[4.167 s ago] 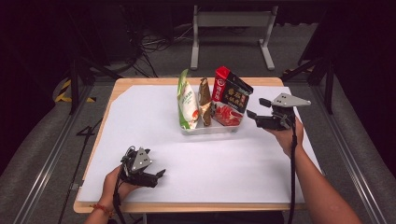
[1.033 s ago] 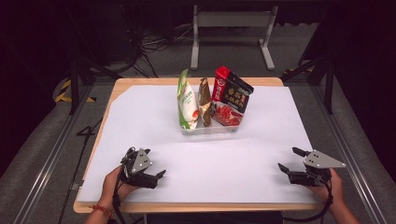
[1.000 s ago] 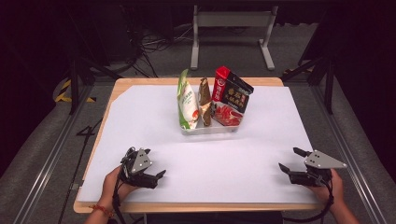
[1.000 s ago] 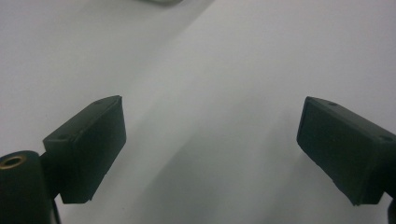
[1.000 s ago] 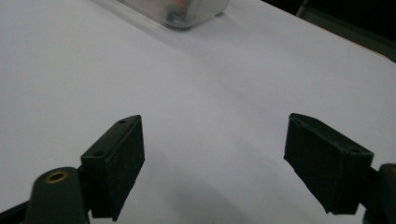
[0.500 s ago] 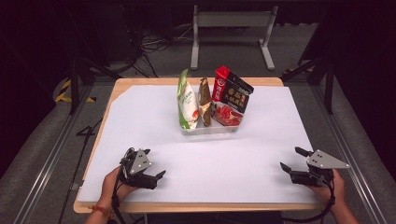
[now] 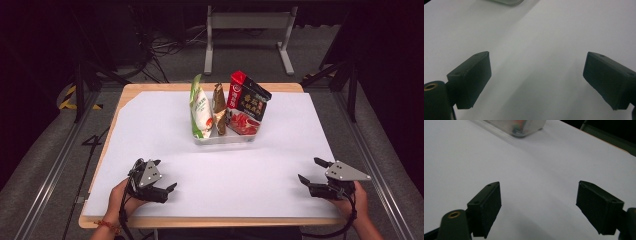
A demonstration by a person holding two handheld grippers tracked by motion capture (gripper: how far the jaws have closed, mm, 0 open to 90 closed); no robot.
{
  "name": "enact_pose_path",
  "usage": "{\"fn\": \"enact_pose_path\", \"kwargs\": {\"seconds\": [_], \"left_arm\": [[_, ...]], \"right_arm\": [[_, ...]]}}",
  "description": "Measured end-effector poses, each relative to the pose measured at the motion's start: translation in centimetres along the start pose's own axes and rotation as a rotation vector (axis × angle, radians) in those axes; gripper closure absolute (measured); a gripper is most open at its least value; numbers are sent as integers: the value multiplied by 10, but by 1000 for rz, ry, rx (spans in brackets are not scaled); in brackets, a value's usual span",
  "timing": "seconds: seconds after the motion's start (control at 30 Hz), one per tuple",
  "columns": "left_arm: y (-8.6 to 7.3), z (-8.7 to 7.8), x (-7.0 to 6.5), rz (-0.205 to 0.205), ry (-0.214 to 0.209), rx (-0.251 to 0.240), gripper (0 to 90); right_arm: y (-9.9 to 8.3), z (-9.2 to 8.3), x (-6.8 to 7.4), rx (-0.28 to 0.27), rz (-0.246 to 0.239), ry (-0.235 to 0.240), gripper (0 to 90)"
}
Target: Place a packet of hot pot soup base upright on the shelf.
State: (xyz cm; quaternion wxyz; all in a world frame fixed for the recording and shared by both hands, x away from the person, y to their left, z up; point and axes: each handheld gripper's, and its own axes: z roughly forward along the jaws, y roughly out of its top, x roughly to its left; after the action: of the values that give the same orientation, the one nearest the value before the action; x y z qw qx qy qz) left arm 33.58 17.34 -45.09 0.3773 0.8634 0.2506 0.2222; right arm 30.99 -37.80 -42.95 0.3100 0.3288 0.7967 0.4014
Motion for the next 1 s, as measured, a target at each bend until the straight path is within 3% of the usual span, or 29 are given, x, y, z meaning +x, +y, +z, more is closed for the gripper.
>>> {"fn": "enact_pose_path", "kwargs": {"seconds": [0.23,0.53,1.0], "left_arm": [[0,1,3,-15,-5,-1,87],[-2,-1,6,-40,-13,-16,88],[-1,3,5,-24,-17,3,88]], "right_arm": [[-1,2,-1,0,40,28,202],[0,2,0,5,27,30,202],[-2,2,2,16,3,33,198]]}}
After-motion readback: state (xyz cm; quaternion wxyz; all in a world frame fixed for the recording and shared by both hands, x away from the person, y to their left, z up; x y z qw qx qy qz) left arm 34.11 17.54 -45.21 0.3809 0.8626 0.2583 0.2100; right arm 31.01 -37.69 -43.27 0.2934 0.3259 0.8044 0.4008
